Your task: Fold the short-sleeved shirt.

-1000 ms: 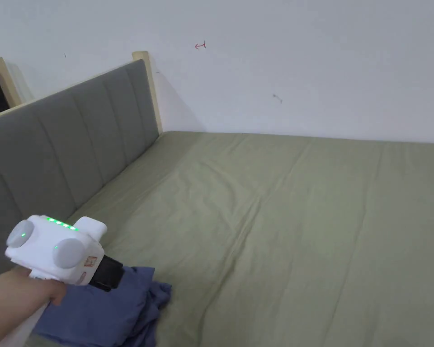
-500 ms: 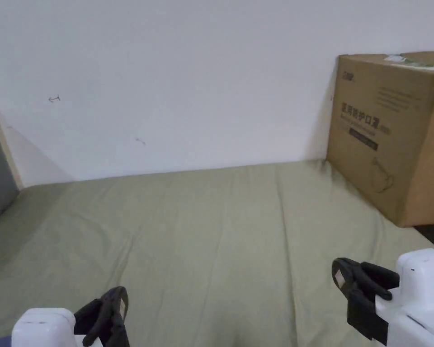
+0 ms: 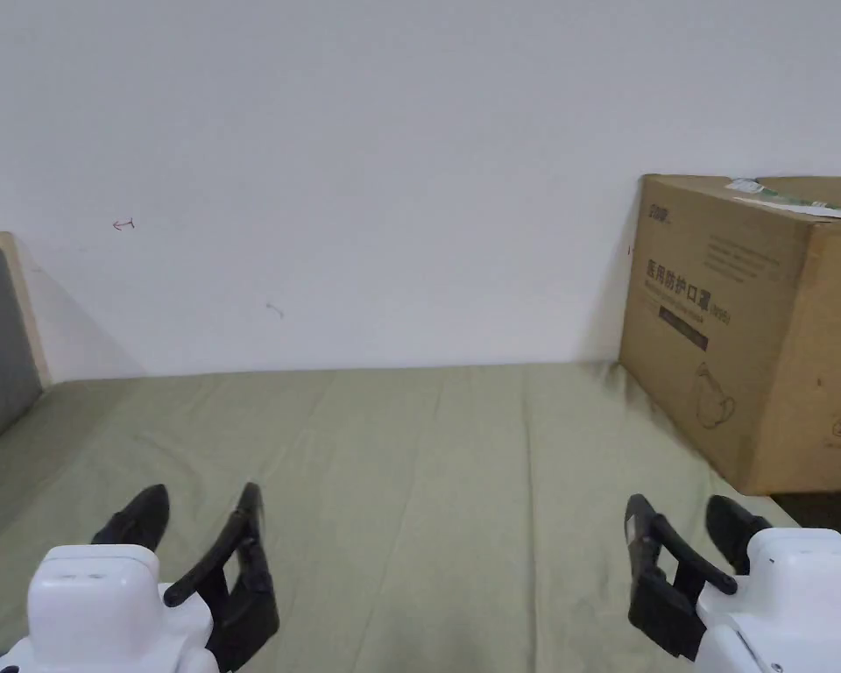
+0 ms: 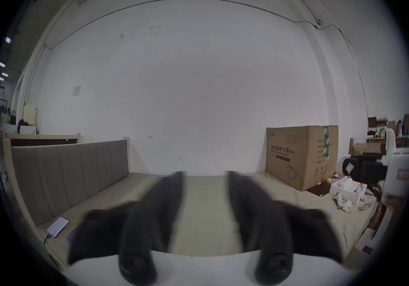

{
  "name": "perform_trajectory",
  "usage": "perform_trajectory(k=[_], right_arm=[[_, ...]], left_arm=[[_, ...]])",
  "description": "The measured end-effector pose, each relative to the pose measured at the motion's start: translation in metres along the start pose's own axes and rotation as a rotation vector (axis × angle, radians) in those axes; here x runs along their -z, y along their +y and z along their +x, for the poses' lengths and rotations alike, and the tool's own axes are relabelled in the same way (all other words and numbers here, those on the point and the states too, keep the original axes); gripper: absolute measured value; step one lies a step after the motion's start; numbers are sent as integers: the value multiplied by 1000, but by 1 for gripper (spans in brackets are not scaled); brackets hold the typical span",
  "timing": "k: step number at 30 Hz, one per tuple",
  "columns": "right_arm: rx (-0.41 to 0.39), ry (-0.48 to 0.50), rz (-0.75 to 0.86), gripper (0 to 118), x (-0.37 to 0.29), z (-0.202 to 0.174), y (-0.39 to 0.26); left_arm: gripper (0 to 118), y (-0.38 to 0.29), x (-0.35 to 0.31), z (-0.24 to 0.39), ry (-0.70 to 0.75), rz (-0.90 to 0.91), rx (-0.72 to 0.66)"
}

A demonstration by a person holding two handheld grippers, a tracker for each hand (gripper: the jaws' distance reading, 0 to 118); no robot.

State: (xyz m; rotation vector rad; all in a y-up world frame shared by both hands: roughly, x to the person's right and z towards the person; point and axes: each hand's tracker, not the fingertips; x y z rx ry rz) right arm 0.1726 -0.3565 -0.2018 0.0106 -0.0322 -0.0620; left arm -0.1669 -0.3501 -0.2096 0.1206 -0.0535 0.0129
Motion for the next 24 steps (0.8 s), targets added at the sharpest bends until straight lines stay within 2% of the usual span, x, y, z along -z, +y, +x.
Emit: perform_trajectory(k=[1, 2, 3, 5, 6, 7, 15, 24], right_arm=[[-15, -13, -7, 116, 0, -2, 0], [-42, -36, -12, 117, 1, -4, 0], [-88, -26, -13, 118, 14, -8, 7], [-114, -5, 9, 118, 38, -9, 23], [-128, 3, 9, 118, 6, -9, 7], [-133, 2, 14, 118, 6, -10, 7], [-110, 4, 4, 118, -6, -17, 3], [-113, 14, -20, 118, -5, -18, 1]], left_arm=[[118, 1, 0, -1, 3, -7, -2], [117, -1, 2, -1, 10, -25, -3], [118, -6, -1, -4, 50, -3, -28], [118, -6, -4, -2, 2, -5, -20], [118, -6, -3, -2, 1, -14, -17], [118, -8, -1, -2, -1, -23, -15], [118, -6, -5, -13, 39, -46, -48], [118, 3, -3, -28, -73, -12, -20]])
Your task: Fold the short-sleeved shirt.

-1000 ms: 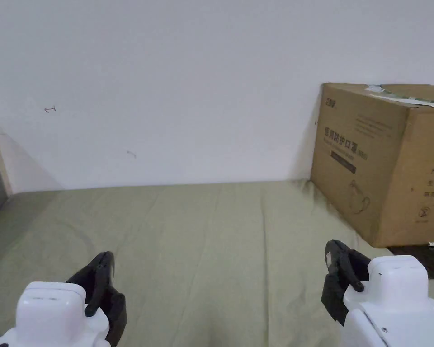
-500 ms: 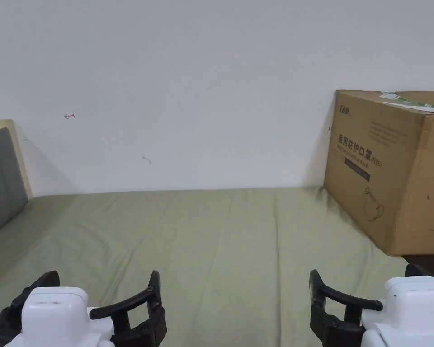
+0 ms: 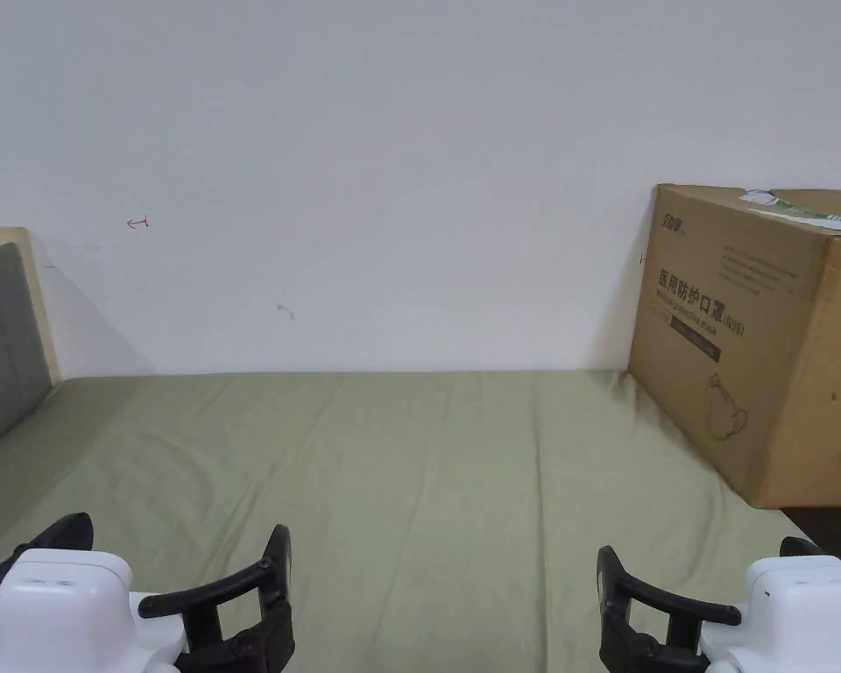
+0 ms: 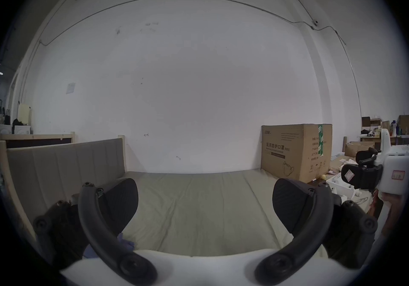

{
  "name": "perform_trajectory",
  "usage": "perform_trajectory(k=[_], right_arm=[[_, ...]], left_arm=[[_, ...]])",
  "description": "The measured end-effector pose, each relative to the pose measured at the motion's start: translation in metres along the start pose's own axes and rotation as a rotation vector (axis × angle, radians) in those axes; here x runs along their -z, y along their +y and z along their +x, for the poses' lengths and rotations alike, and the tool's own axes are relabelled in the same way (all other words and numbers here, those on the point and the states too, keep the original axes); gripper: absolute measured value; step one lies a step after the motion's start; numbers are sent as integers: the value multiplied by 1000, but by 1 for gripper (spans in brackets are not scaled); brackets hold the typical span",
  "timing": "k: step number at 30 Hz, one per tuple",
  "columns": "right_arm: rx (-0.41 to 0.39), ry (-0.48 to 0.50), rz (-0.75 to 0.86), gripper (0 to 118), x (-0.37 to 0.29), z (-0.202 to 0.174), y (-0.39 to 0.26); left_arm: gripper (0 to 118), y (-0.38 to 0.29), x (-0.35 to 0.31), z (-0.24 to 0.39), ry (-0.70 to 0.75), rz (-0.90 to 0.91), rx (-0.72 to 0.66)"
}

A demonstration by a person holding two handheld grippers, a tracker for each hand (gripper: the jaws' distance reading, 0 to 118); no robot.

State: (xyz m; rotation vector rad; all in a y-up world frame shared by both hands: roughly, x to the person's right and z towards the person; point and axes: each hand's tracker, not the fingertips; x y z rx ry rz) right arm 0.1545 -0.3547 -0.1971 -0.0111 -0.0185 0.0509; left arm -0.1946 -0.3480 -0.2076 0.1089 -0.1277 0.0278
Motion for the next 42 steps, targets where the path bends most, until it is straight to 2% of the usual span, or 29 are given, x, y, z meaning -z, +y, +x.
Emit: perform_trajectory(k=[2, 4, 7, 14, 19, 22, 26, 32, 42], right_arm=[[5, 3, -14, 118, 2, -1, 0], [5, -1, -17, 118, 3, -2, -1], [4, -2, -22, 118, 4, -4, -1], [3, 3, -34, 118, 4, -7, -2], [-7, 15, -38, 118, 6, -9, -4], [-11, 12, -60, 118, 8, -10, -6], [9, 18, -74, 118, 9, -9, -8], [-19, 29, -74, 118, 11, -10, -7], [-12, 51, -95, 118, 15, -14, -9]], left_arm=[[118, 2, 0, -2, 77, -5, 65], [118, 1, 0, -5, 59, -8, 81], [118, 1, 1, -10, 10, -13, 49], [118, 0, 3, -11, 49, -21, 48], [118, 3, 9, -3, 191, -82, 76], [118, 7, 8, -1, 182, -79, 80], [118, 10, 5, -1, 99, -89, 28], [118, 23, 5, 7, 181, -192, -82], [118, 27, 7, 14, 136, -232, -114]])
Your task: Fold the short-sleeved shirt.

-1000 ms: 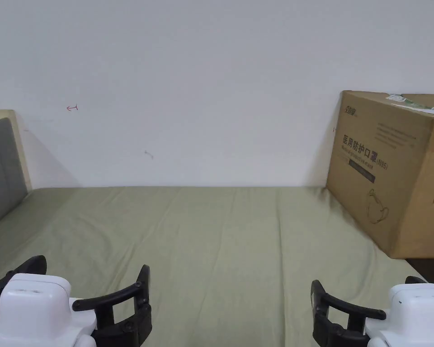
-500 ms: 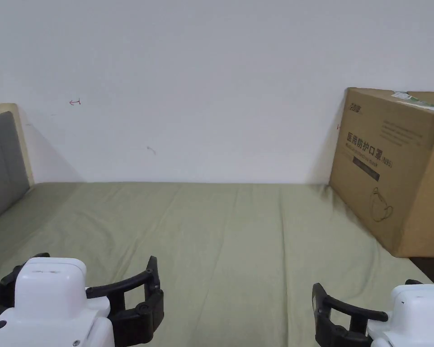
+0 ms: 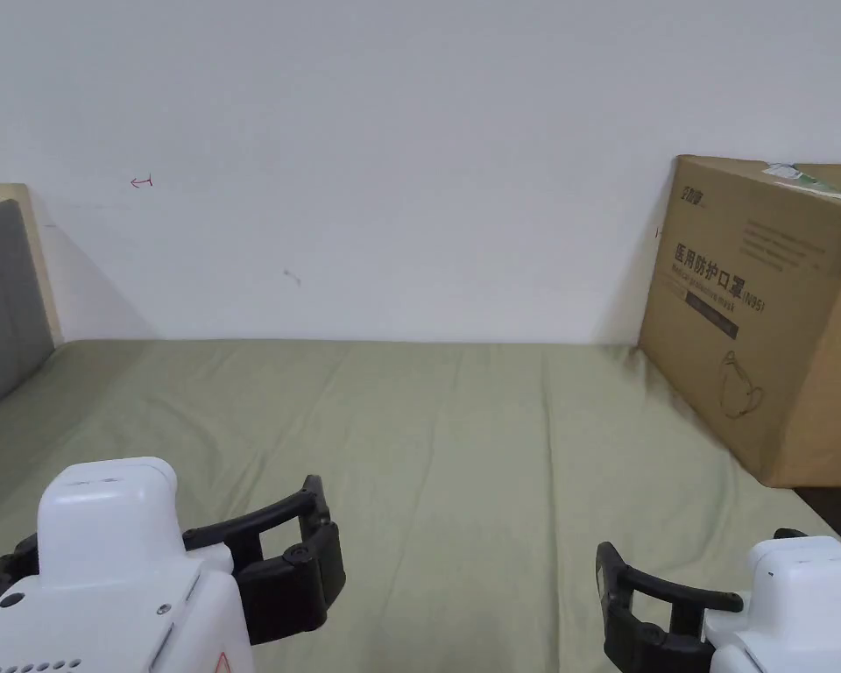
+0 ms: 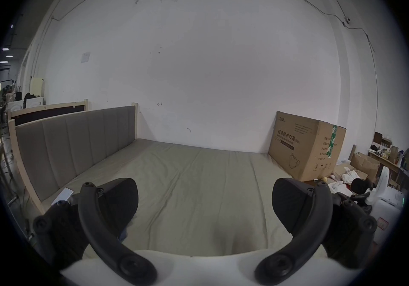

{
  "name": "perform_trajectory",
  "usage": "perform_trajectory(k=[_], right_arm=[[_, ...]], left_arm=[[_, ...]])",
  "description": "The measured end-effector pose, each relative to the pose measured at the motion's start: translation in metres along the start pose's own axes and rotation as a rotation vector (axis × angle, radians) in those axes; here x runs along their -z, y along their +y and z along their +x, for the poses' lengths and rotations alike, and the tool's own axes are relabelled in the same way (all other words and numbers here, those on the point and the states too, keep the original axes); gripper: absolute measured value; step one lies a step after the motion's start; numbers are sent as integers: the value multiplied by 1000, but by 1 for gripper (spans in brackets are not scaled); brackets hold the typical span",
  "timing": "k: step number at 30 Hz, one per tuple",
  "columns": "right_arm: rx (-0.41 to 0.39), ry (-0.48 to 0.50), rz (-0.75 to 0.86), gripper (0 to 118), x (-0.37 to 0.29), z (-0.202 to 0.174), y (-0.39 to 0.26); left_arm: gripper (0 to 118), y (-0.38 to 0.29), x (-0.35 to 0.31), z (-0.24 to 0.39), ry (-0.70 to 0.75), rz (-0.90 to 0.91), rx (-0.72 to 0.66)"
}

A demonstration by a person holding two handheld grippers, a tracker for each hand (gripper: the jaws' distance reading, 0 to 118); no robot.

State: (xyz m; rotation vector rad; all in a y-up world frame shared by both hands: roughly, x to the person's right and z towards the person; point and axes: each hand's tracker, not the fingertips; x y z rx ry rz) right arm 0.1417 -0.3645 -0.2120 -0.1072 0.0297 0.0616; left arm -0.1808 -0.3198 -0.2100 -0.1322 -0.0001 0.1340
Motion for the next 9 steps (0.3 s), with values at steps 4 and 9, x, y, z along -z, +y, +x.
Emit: perform_trajectory(k=[4, 9], right_arm=[[-2, -1, -8, 118, 1, 0, -3], [7, -3, -18, 118, 2, 2, -6]], left_arm=[[118, -3, 0, 5, -10, -35, 3], [118, -9, 3, 6, -52, -68, -36]])
